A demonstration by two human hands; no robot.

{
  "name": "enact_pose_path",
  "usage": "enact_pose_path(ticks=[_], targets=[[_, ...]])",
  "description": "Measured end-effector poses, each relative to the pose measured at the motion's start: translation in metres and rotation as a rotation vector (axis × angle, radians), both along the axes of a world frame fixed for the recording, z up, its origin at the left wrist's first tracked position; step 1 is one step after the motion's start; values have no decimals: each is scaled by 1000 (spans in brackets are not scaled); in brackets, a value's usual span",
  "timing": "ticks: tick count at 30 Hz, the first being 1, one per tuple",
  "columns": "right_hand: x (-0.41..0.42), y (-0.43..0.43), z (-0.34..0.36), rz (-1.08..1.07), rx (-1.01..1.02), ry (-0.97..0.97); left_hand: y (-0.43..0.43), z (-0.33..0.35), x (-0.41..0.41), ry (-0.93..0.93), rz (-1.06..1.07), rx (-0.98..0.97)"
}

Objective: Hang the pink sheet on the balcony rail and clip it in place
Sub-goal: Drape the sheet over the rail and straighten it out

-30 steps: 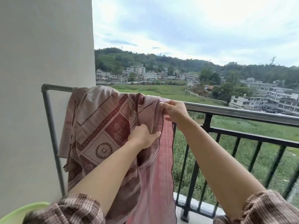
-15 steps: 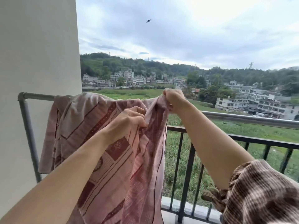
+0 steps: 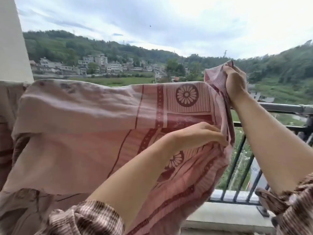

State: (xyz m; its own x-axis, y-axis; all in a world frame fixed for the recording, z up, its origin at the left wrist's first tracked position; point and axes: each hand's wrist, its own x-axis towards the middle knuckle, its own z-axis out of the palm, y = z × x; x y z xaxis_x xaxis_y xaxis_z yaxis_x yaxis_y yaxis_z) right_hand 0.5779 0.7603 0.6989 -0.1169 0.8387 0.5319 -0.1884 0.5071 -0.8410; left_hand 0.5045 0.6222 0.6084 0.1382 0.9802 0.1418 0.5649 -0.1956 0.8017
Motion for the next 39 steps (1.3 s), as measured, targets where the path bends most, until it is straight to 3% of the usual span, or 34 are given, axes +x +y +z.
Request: enact_pose_path(ticks=[3, 5, 8, 11, 14, 18, 22, 30, 35, 37, 39], targets=[[7, 4, -32, -195, 96, -649, 11, -40, 14, 294, -40, -193], [4, 0, -50, -430, 284, -833, 13, -65, -1, 380, -19, -232], [-6, -12, -57, -636, 491, -687, 4, -81, -34, 356, 110, -231], [-33, -25, -57, -496, 593, -671, -16, -74, -71, 134, 315, -93], [-79, -47, -67, -316, 677, -681, -42, -64, -122, -24, 658, 224], [-149, -93, -81, -151, 794, -639, -98, -51, -189, 32, 1150, 565], [-215, -146, -92, -8, 892, -671, -161, -42, -257, 91, 1407, 691], [-334, -226, -90, 37, 1064, -683, -251, -32, -384, 141, 1601, 793], [-401, -254, -69, -69, 1003, -674, -285, -33, -456, -104, 1717, 612], [-423, -263, -62, -88, 979, -715, -292, -40, -480, -216, 1556, 452], [-441, -272, -58, -102, 948, -746, -297, -48, -493, -367, 1251, 300]])
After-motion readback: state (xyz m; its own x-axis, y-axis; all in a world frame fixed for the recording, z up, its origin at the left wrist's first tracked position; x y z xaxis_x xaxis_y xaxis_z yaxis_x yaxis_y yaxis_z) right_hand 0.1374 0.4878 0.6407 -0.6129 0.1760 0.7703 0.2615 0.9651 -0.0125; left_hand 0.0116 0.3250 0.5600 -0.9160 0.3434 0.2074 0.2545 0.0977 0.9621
